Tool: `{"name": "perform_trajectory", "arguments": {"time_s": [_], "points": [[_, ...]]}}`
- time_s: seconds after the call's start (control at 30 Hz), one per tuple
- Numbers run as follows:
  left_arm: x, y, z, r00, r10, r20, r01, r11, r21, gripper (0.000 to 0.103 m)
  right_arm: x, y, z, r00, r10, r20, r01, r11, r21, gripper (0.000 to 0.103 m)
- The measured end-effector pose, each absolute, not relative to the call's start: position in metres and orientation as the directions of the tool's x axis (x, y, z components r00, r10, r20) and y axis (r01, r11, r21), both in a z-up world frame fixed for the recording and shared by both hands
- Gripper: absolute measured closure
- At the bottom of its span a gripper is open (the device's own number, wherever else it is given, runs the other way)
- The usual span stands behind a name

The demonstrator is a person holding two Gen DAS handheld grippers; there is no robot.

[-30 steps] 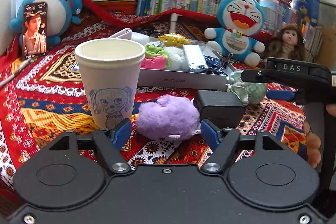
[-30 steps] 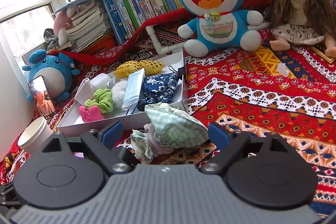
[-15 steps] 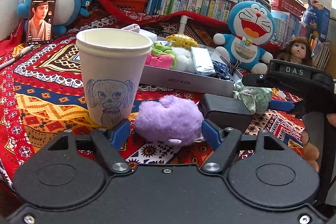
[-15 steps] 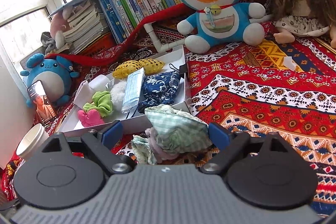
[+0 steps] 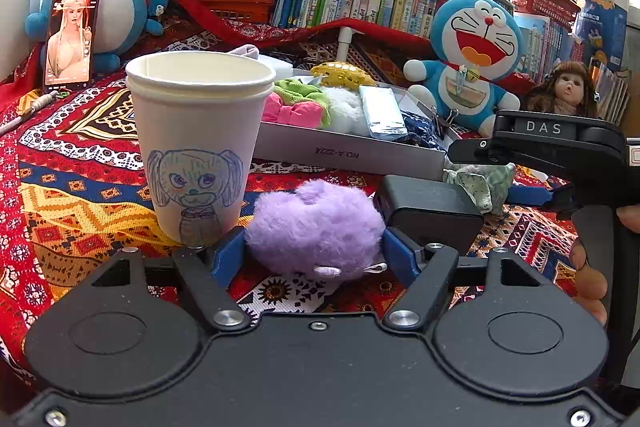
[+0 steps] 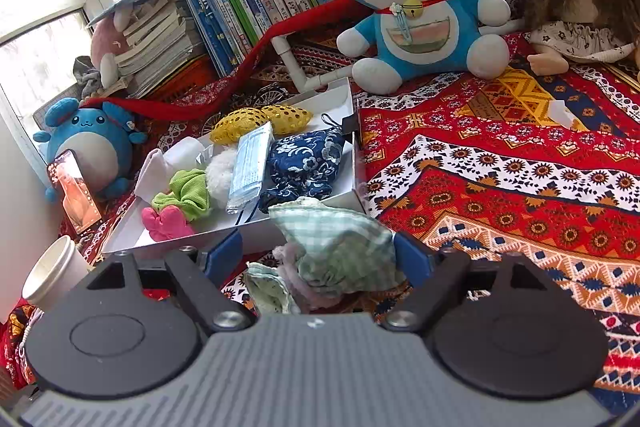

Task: Organize soft objects
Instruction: 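Hold the pom-pom in the left tool while the right tool lifts the checked cloth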

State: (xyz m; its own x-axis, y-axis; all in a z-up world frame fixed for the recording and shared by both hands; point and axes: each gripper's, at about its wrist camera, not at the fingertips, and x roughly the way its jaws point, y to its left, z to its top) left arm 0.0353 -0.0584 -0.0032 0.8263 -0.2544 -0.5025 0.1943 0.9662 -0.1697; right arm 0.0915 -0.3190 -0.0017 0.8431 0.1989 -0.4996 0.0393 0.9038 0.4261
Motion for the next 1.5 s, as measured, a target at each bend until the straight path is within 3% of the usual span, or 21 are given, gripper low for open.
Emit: {"name": "perform_trajectory", "arguments": {"time_s": [0.73, 1.17, 1.5], "points": [[0.036, -0.066, -0.006, 0.832, -0.238, -0.502, 0.208, 0.971, -0.117, 0.035, 0.096, -0.317, -0.007, 0.837, 0.186, -0.514, 0.053, 0.908, 0.415, 0.024], [0.032, -0.062, -0.004, 0.836, -0.231, -0.498, 0.204, 0.973, -0.109, 0.036, 0.089, -0.32, -0.005, 0.847, 0.164, -0.506, 0.07, 0.909, 0.411, 0.052], [0.02, -0.056, 0.007, 0.851, -0.239, -0.468, 0.221, 0.971, -0.094, 0.037, 0.078, -0.317, 0.005, 0.864, 0.15, -0.481, 0.065, 0.914, 0.401, 0.061]]}}
